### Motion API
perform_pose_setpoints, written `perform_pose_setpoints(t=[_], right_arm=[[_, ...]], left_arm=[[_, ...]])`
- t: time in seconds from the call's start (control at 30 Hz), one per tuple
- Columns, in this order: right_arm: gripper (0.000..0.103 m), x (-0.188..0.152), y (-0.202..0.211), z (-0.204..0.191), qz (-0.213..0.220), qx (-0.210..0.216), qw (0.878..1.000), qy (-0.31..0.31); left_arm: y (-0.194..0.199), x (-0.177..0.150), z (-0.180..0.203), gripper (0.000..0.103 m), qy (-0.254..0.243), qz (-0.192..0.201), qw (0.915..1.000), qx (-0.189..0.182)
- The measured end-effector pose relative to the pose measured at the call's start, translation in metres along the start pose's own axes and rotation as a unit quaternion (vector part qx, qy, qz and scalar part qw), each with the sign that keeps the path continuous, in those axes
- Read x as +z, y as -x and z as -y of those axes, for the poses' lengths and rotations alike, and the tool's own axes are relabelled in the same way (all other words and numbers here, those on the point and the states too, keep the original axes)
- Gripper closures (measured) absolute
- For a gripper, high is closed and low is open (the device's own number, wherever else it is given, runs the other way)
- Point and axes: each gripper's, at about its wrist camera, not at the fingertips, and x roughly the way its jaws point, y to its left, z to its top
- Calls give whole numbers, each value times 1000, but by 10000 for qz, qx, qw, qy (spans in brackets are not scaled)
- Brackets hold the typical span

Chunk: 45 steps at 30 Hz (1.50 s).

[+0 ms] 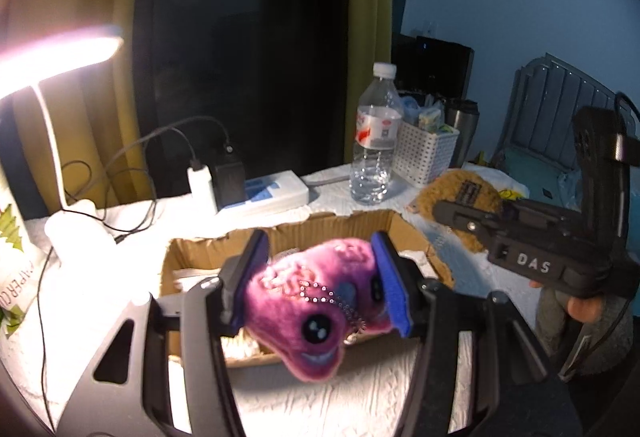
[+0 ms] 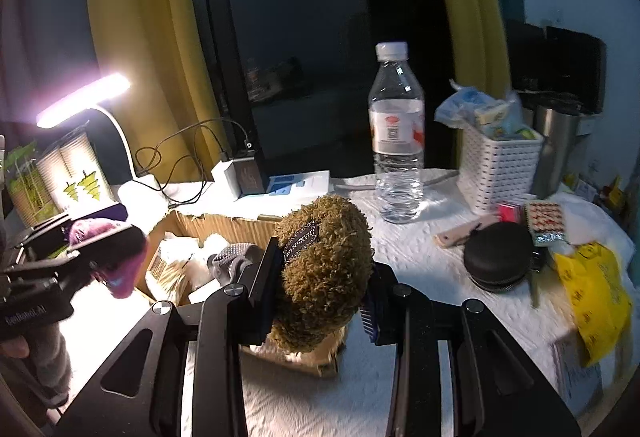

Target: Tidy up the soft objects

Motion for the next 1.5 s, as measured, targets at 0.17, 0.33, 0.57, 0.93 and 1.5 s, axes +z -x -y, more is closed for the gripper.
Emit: perform_pose_setpoints(t=[0.17, 0.33, 0.57, 0.93, 1.5], right_arm=[[66, 5, -25, 3, -49, 197, 9998, -60], [60, 3, -51, 12, -225, 408, 9988, -179], [31, -7, -68, 23, -392, 618, 9972, -169], [31, -8, -56, 55, -216, 224, 9973, -671], [31, -11, -2, 9, 9, 49, 9997, -227]], left_arm=[[-28, 0, 3, 48, 12, -204, 9998, -55], [-51, -4, 4, 48, 45, -412, 9991, -99], [-75, -10, 11, 47, 17, -710, 9974, -115], [-62, -4, 20, 23, -23, -610, 9981, -88], [18, -14, 13, 23, 184, -124, 9997, 78]])
